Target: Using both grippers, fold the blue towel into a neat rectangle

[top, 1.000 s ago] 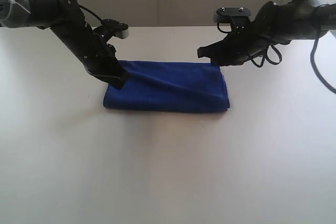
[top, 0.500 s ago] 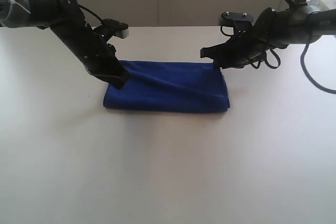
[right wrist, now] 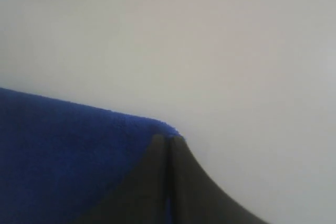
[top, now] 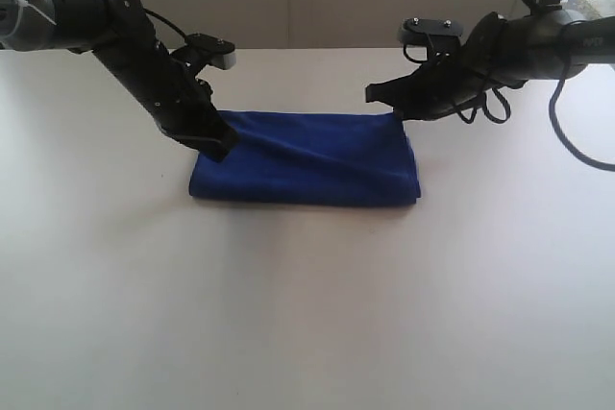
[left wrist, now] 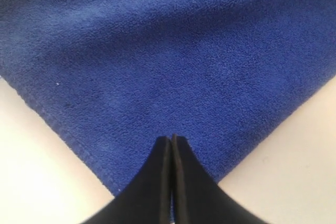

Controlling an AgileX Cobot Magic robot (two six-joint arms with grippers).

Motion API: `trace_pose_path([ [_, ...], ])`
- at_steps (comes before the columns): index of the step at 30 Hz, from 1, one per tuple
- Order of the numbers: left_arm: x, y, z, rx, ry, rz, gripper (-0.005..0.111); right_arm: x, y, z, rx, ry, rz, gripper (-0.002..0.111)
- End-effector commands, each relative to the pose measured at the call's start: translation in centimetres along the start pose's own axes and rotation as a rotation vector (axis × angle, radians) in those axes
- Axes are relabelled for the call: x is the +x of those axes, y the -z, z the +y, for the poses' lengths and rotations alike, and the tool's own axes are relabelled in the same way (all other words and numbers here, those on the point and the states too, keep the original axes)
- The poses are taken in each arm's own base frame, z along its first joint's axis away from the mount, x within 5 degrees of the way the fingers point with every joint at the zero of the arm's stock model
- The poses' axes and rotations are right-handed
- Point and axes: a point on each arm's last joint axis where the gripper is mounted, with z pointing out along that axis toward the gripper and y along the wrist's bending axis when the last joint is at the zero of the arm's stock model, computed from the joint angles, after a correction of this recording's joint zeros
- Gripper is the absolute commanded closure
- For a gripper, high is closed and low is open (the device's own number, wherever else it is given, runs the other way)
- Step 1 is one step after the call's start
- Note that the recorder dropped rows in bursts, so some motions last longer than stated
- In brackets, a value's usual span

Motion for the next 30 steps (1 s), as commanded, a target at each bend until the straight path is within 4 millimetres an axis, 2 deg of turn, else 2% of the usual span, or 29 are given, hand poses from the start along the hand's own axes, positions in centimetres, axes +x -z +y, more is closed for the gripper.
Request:
trace_pose_path([
  [1,0.0,0.1,-0.1,0.015,0.019,-0.003,0.106,-1.4,0.5,-0.3,0.017,0.043,-0.061,0.108],
  [4,0.0,0.2,-0.1,0.015,0.017,-0.004,0.106,-2.0,0.8,-0.2,0.027,0.079,-0.076,0.108],
  [15,-0.1,0.2,-0.1,0.008,0.017,-0.013,0.106,-1.5,0.8,-0.3,0.026,0.117,-0.025,0.107],
  [16,-0.2,0.2,0.0,0.001,0.017,-0.021,0.106,-1.5,0.8,-0.3,0.026,0.118,-0.023,0.104],
  [19,-0.5,0.2,0.2,-0.023,0.017,-0.051,0.106,-1.6,1.1,-0.2,0.024,0.131,-0.009,0.086],
  [21,-0.5,0.2,0.4,-0.039,0.014,-0.062,0.106,-1.7,1.4,-0.1,0.022,0.139,-0.002,0.079],
  [27,-1.2,1.5,2.2,-0.084,0.092,-0.138,0.106,-3.2,3.8,0.5,0.022,0.153,-0.058,0.083],
  [30,-1.6,1.7,3.0,-0.081,0.134,-0.185,0.106,-3.0,4.2,1.6,-0.020,0.135,-0.019,0.096],
])
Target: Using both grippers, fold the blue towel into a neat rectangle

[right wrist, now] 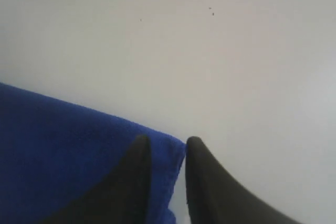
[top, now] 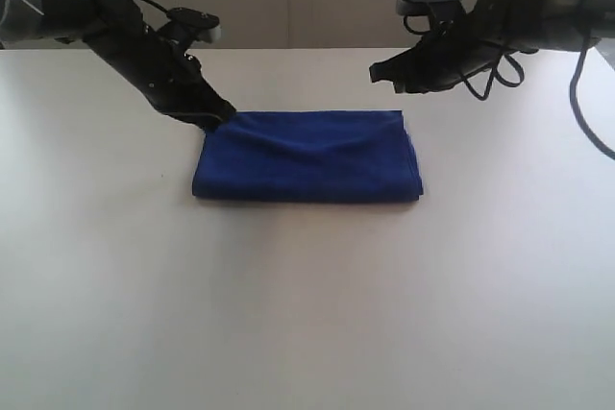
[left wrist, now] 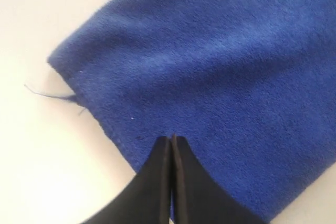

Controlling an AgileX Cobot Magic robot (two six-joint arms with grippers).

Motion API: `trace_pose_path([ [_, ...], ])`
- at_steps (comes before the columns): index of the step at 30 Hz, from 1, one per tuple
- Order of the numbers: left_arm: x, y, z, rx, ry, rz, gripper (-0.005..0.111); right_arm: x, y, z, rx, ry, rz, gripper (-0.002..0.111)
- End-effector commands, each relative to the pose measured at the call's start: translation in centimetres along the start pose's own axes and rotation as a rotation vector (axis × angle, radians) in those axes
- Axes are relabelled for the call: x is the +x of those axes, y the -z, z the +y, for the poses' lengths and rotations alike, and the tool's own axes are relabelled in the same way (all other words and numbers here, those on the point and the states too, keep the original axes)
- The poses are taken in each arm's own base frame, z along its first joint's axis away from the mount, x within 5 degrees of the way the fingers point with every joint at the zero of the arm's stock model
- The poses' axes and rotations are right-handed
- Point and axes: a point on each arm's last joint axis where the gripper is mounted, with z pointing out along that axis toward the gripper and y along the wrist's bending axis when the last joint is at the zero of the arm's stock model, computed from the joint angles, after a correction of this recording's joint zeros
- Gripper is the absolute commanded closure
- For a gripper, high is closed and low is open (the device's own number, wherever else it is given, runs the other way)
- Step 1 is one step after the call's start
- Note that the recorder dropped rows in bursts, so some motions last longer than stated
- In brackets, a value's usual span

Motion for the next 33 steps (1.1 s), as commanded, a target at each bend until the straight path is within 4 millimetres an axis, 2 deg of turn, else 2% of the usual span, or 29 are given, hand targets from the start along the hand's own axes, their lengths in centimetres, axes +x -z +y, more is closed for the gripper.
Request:
trace_pose_path([
  [1,-0.7,0.3,1.0,0.025,0.089,-0.056,0.106,-0.4,1.1,1.3,-0.054,-0.021,0.030,0.101],
  [3,-0.7,-0.4,1.6,0.061,0.129,-0.047,0.106,0.1,0.9,2.4,-0.087,-0.009,0.080,0.108],
  [6,-0.2,-1.9,2.2,0.130,0.186,-0.007,0.106,0.6,0.7,4.0,-0.138,0.058,0.121,0.108],
  [11,0.9,-3.3,1.6,0.214,0.198,0.090,0.106,0.5,0.6,6.4,-0.214,0.157,0.142,0.108],
  [20,1.5,-3.2,1.1,0.272,0.188,0.156,0.106,1.1,-2.7,6.3,-0.249,0.158,0.188,0.108],
  [25,2.5,-3.1,1.3,0.252,0.123,0.261,0.106,2.0,-4.7,6.0,-0.238,0.156,0.195,0.108],
  [33,3.3,-3.4,1.8,0.215,0.088,0.318,0.106,2.6,-5.5,5.9,-0.233,0.152,0.205,0.108],
])
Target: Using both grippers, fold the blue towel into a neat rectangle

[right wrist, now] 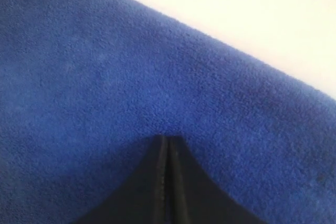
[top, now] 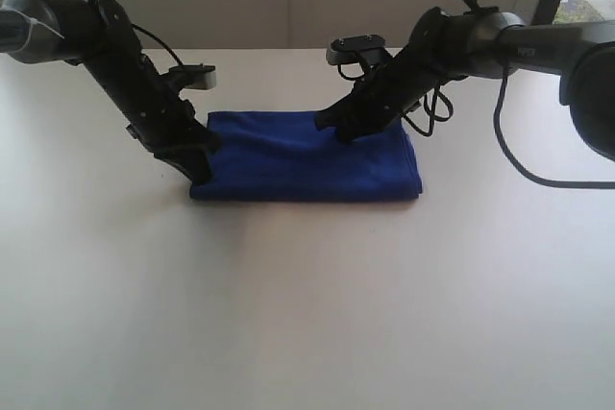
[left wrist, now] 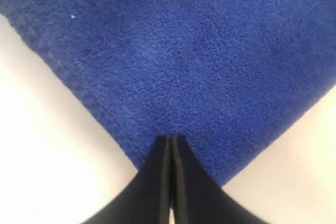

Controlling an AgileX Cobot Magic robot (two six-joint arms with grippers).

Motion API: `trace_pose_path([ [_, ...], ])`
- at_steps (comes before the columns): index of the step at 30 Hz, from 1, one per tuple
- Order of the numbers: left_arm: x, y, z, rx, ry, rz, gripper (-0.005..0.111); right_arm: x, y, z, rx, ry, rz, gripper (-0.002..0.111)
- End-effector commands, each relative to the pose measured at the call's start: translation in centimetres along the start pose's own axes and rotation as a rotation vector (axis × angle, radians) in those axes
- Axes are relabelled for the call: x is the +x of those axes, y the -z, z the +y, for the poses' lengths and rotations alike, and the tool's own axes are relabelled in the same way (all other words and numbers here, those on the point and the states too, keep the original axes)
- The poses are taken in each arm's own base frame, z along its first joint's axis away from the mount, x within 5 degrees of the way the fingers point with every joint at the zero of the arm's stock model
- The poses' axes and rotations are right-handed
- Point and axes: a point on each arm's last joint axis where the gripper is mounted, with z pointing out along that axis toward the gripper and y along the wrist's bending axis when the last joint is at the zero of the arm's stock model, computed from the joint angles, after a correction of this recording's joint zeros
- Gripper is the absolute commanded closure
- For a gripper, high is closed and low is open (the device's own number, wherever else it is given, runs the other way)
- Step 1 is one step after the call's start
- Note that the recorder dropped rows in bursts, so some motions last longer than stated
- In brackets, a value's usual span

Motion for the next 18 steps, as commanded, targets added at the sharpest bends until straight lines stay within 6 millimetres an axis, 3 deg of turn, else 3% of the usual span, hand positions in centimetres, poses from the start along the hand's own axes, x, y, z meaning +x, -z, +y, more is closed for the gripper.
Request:
trace_pose_path([
  [1,0.3,0.0,0.1,0.001,-0.003,0.030,0.106,0.1,-0.3,-0.2,0.007,0.013,-0.002,0.108],
  [3,0.3,0.0,0.1,0.000,-0.004,0.029,0.106,0.1,-0.3,-0.2,0.007,0.010,-0.002,0.108],
  [11,-2.2,3.9,-1.7,0.040,-0.015,-0.156,0.106,-1.8,2.2,0.7,-0.026,0.016,-0.087,0.108],
  [18,-2.0,0.4,-1.5,0.157,-0.006,-0.107,0.106,-3.0,1.6,1.0,-0.094,0.058,-0.103,0.108],
])
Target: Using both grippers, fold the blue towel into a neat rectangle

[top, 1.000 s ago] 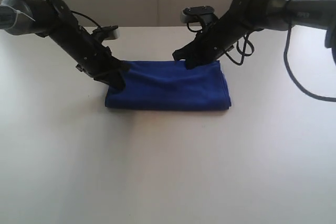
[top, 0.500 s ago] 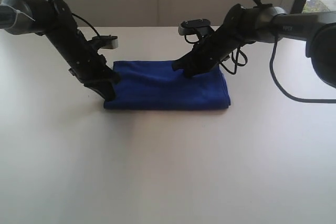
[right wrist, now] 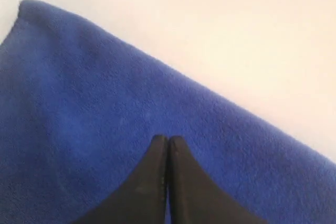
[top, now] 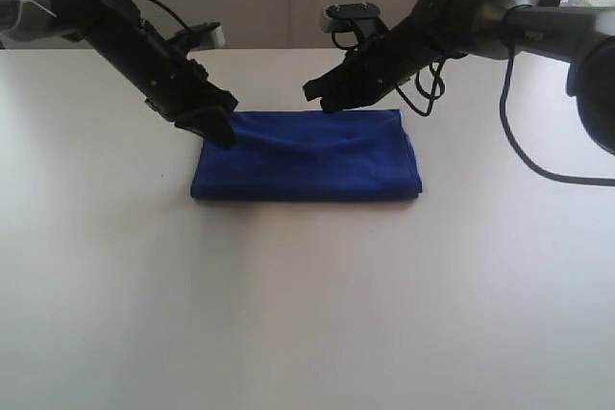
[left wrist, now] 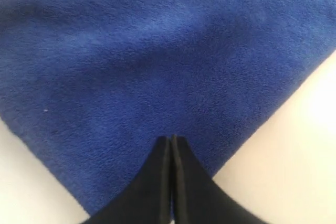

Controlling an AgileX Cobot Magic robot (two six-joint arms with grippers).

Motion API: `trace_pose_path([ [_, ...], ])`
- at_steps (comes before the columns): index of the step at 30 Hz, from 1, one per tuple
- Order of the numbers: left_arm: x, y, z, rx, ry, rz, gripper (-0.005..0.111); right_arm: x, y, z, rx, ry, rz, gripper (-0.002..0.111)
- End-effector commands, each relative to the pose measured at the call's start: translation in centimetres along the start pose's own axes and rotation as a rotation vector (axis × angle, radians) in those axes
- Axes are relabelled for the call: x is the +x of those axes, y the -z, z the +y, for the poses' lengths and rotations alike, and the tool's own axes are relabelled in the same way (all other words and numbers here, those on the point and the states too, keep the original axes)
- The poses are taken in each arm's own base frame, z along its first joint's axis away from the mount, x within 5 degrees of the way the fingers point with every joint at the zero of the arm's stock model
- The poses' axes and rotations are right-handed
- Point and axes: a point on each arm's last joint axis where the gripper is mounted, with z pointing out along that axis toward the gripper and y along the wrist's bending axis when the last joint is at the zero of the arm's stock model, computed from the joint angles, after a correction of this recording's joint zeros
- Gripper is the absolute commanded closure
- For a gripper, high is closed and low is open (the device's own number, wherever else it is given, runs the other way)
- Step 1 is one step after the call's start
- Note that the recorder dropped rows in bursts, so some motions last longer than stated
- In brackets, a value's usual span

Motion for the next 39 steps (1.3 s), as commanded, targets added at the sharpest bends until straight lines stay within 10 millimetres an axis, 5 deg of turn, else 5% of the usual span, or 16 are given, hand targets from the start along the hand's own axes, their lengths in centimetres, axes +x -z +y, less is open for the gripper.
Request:
trace_pose_path([
  [1,1.0,-2.6,0.5,0.077,0.028,0.067,0.106,-0.2,-0.9,-0.1,-0.039,0.031,0.013,0.108],
  [14,2.3,-4.0,0.9,0.130,0.035,0.178,0.106,1.1,-4.6,-1.1,-0.093,0.030,0.012,0.108],
  [23,2.7,-4.0,1.1,0.110,0.014,0.224,0.106,0.9,-4.9,-1.8,-0.034,-0.024,-0.035,0.108],
  [31,0.1,-0.9,0.1,0.043,-0.054,0.068,0.106,-2.4,0.5,-1.3,0.006,-0.032,-0.097,0.108],
  [34,-0.4,0.9,0.0,0.016,-0.067,0.026,0.106,-1.6,1.8,-2.1,0.053,-0.026,0.036,0.108],
  [39,0.3,1.2,1.5,-0.072,-0.076,0.080,0.106,0.6,2.9,-4.9,0.167,-0.185,0.222,0.108],
])
